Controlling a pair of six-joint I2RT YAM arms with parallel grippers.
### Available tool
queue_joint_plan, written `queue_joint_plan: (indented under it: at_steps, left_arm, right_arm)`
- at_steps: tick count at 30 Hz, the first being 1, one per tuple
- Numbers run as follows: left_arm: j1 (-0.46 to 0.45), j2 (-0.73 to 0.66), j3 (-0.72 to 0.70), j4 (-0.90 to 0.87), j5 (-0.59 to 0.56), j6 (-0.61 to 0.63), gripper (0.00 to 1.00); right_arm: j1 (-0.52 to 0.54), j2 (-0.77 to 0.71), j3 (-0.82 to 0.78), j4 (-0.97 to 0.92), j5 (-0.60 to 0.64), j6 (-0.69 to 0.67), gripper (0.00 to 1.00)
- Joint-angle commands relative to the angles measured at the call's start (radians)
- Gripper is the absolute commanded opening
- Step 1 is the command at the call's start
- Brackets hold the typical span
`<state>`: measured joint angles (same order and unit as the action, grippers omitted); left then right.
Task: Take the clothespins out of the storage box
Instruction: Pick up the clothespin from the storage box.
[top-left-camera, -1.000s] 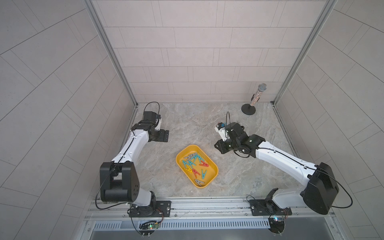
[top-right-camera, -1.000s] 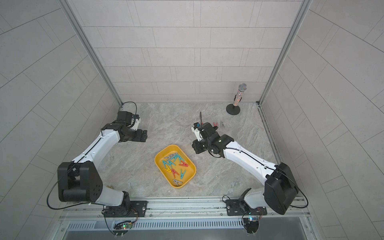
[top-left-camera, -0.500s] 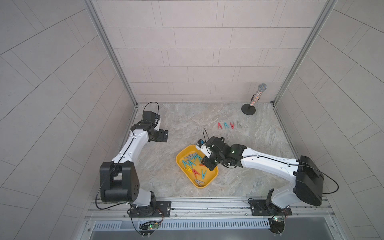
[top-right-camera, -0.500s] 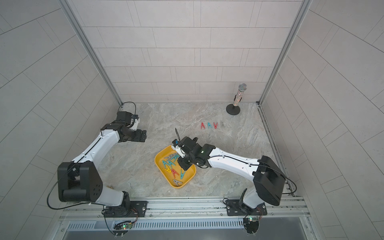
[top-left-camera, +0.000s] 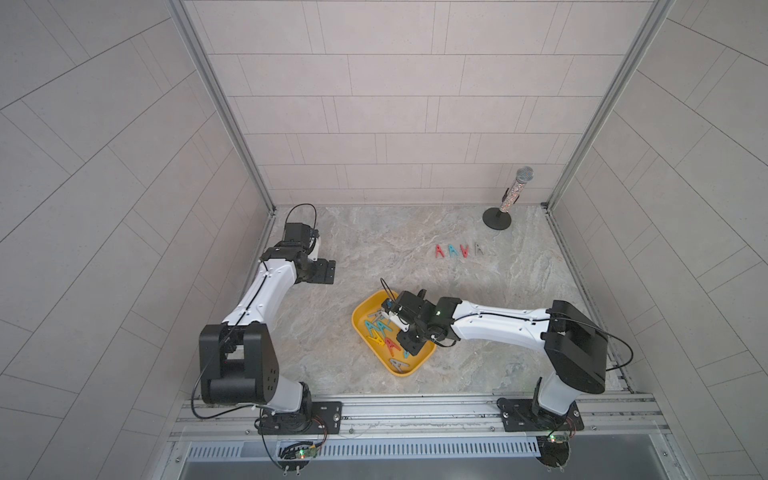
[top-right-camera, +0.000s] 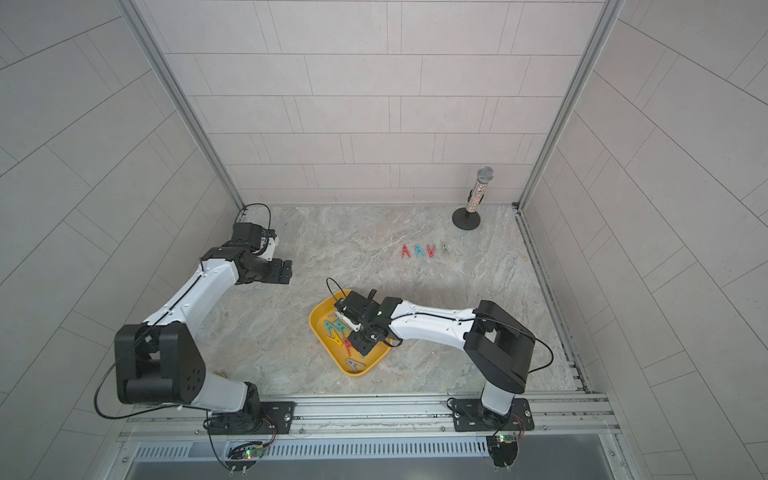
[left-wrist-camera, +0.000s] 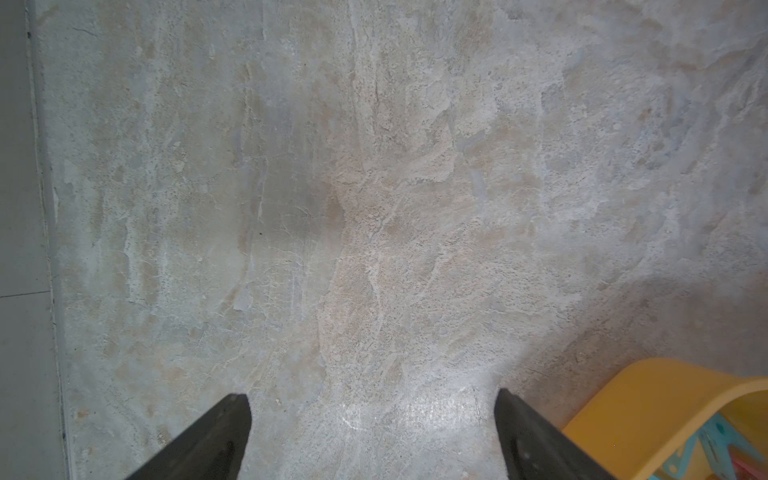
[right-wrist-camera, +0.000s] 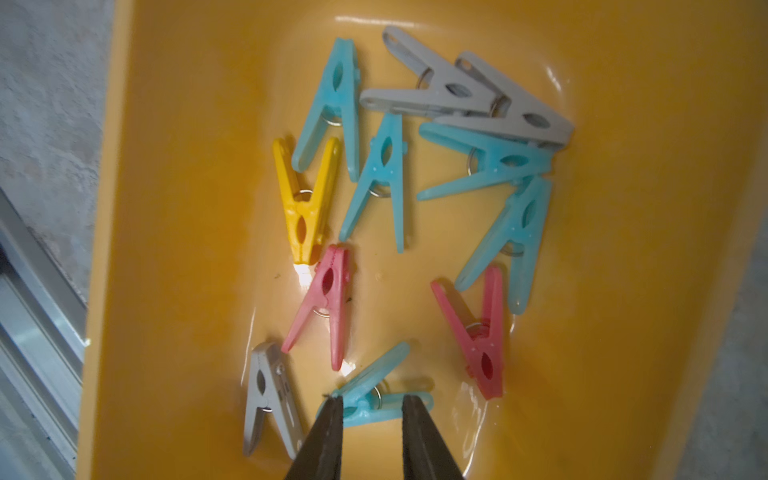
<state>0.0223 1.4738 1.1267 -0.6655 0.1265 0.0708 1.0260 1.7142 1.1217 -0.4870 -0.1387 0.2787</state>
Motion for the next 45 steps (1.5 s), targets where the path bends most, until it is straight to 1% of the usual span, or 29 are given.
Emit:
queue_joint_plan:
  at_steps: [1, 11, 28, 31, 36, 41, 45]
  left_arm:
    - [0.008, 0.0, 0.006, -0.017, -0.003, 0.001, 1.0]
    - [0.008, 0.0, 0.004, -0.016, 0.001, 0.003, 1.0]
    - [0.008, -0.007, 0.003, -0.015, 0.002, 0.004, 1.0]
    - [0.007, -0.006, 0.003, -0.015, 0.001, 0.004, 1.0]
    - [0.008, -0.006, 0.003, -0.014, 0.002, 0.004, 1.0]
    - [0.008, -0.006, 0.002, -0.014, 0.002, 0.005, 1.0]
    - [0.008, -0.006, 0.002, -0.014, 0.001, 0.006, 1.0]
  right_arm:
    - [0.006, 0.016, 0.008, -0.032, 0.042, 0.044, 0.28]
    - [0.006, 0.082, 0.03, -0.021, 0.031, 0.065, 0.29]
    - [0.006, 0.141, 0.06, -0.022, 0.031, 0.076, 0.29]
    - [0.006, 0.142, 0.057, -0.021, 0.04, 0.078, 0.26]
    - [0.006, 0.144, 0.053, -0.016, 0.044, 0.081, 0.18]
    - [0.008, 0.12, 0.055, -0.009, 0.028, 0.078, 0.11]
    - [0.009, 0.094, 0.052, 0.003, 0.005, 0.074, 0.08]
